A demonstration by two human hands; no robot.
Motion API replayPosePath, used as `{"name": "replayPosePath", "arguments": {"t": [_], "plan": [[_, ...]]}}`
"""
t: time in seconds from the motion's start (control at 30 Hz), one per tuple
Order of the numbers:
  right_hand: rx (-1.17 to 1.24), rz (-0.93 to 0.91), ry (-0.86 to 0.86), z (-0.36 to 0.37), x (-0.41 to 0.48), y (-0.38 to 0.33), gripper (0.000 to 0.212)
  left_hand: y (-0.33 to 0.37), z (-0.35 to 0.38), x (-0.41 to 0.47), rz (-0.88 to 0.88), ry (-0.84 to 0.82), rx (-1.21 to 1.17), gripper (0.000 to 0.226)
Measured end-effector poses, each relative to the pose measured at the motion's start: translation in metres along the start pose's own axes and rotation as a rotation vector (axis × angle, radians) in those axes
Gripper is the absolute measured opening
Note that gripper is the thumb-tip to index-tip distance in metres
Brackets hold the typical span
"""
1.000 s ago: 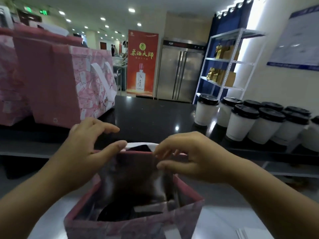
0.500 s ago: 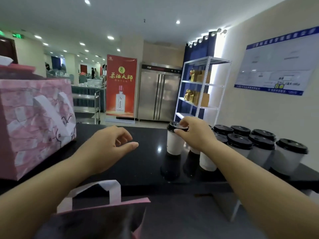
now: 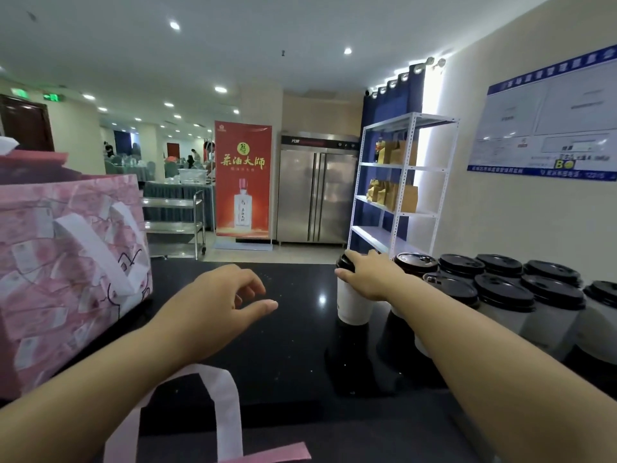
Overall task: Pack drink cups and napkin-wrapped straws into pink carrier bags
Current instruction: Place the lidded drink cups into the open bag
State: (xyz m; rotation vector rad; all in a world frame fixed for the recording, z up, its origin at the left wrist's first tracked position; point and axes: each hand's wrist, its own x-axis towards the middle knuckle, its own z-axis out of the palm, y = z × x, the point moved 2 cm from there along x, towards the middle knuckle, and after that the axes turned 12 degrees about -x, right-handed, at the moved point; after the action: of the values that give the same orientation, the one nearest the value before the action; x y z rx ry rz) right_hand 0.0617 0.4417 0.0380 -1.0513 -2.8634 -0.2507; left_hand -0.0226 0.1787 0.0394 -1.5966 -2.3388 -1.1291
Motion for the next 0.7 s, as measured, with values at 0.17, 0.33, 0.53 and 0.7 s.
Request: {"name": "replayPosePath", "arguments": {"t": [0.17,0.33,0.53,0.7], "plan": [[0.133,-0.071,0.089,-0.017,-0.021,-0.004,0.064,0.002,-0.008,-0.011,0.011,0.037,-0.04,0.027],[0.386,-0.139,0.332,-0.039,-0.065,-0.011,0.057,0.019,-0.03,-0.037,0.069,0.094,-0.076,0.033],[0.886,-0.266,0.46,-0.064,-0.139,-0.026,0.048,0.036,-0.062,-0.095,0.156,0.187,-0.125,0.037],[1.207,-0.469,0.404,-0.065,-0.2,-0.048,0.042,0.038,-0.069,-0.156,0.169,0.25,-0.195,0.028]]}}
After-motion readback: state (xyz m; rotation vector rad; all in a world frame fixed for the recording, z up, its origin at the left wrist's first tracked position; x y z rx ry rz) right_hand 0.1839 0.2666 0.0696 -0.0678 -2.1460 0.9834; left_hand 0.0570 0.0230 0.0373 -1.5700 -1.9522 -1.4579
